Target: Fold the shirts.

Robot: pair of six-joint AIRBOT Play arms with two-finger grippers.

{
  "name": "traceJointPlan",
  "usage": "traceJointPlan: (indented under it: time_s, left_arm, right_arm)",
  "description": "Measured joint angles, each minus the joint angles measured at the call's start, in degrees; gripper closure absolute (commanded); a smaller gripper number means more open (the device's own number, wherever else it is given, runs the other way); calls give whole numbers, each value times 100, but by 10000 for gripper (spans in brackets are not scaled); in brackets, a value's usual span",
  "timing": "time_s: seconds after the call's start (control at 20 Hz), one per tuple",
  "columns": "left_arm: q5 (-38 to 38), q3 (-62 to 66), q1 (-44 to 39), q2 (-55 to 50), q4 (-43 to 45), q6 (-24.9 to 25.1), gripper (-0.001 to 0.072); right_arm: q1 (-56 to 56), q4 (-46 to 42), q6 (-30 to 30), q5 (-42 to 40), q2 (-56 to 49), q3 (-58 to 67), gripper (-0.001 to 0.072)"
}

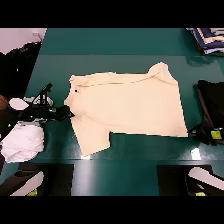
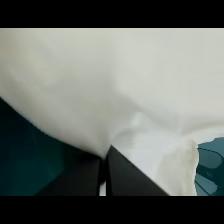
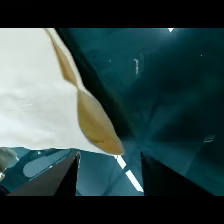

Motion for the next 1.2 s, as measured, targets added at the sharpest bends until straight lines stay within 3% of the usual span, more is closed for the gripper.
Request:
traceJointPlan:
  time_s: [0.15, 0.2, 0.4, 0.45, 0.85, 1.2]
  left_arm:
    - [28, 9, 0, -2, 7, 9, 680]
    - [37, 11, 0, -2, 7, 9, 680]
    - [26, 11, 0, -2, 7, 9, 681]
    - [22, 11, 0, -2, 7, 9, 681]
    - [-264, 623, 0, 138, 59, -55, 682]
    - [-1047, 3919, 0, 686, 835, -490, 681]
  right_arm:
    - [323, 116, -44, -50, -149, -101, 266]
    - [437, 120, -50, -83, -175, -107, 297]
    - [752, 90, -90, -361, -236, -151, 659]
    - [787, 79, -96, -426, -251, -157, 696]
    - [892, 387, -223, -417, 415, 485, 698]
    - [1298, 1915, -170, -363, 1333, 3082, 698]
